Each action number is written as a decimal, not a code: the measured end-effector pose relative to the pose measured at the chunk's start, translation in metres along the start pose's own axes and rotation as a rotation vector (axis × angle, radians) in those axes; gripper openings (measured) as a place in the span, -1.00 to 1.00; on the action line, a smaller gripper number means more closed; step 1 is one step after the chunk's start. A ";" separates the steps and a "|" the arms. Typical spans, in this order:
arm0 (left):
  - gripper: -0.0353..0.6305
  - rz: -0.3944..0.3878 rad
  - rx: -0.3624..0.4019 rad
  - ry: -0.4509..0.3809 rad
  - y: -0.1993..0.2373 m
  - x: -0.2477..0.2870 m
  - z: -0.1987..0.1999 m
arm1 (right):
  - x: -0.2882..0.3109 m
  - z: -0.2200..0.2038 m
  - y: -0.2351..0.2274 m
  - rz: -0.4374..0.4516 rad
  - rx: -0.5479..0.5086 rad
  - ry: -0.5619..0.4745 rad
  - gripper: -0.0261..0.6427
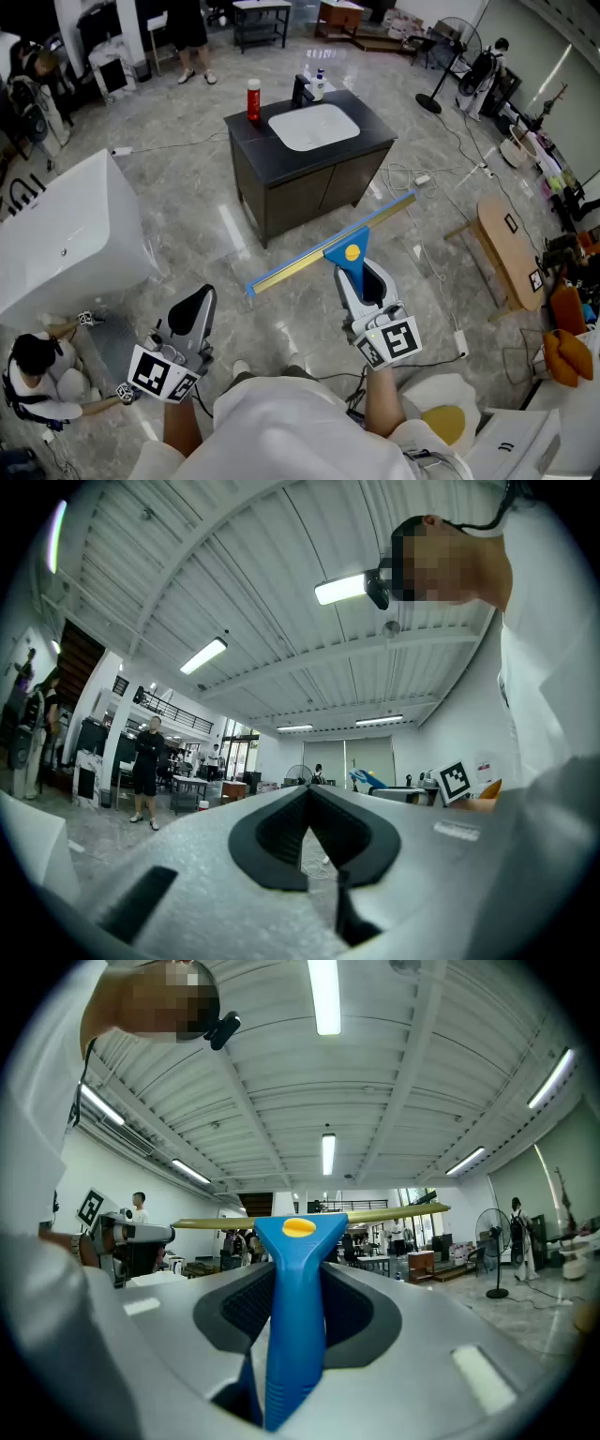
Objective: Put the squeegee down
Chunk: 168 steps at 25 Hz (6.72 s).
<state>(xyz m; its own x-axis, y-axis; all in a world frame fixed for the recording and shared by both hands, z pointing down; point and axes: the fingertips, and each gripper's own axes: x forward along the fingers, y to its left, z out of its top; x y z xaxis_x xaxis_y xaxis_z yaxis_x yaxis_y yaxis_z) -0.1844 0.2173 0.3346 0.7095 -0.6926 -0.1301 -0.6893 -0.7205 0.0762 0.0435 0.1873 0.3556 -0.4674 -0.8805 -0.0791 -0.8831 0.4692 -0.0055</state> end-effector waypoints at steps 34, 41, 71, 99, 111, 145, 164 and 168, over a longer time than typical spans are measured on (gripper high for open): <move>-0.89 0.013 0.047 0.047 -0.022 0.031 -0.015 | -0.008 0.005 -0.039 0.030 -0.015 -0.041 -0.48; -0.89 0.059 0.040 0.056 -0.042 0.063 -0.029 | -0.017 0.002 -0.080 0.057 -0.003 -0.053 -0.48; -0.89 -0.017 0.009 0.055 0.251 0.245 -0.037 | 0.283 -0.027 -0.162 -0.008 0.004 -0.011 -0.48; -0.88 0.198 -0.052 0.109 0.324 0.372 -0.080 | 0.522 -0.256 -0.279 0.464 -0.052 0.478 -0.48; -0.89 0.302 -0.091 0.161 0.350 0.355 -0.098 | 0.588 -0.449 -0.260 0.766 -0.265 0.920 -0.48; -0.89 0.198 -0.089 0.134 0.360 0.374 -0.086 | 0.524 -0.126 -0.253 0.382 -0.067 0.171 -0.43; -0.89 0.113 -0.041 0.096 0.345 0.386 -0.068 | 0.476 -0.029 -0.222 0.340 -0.076 0.006 -0.94; -0.89 0.122 -0.039 0.093 0.344 0.381 -0.064 | 0.475 -0.034 -0.218 0.350 -0.074 0.025 -0.94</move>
<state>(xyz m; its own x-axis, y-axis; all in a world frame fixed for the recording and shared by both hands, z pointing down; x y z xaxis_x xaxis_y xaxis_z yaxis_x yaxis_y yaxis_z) -0.1416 -0.2970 0.3748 0.6324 -0.7742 -0.0256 -0.7664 -0.6302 0.1241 0.0124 -0.3356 0.3535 -0.7418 -0.6694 -0.0392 -0.6699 0.7371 0.0895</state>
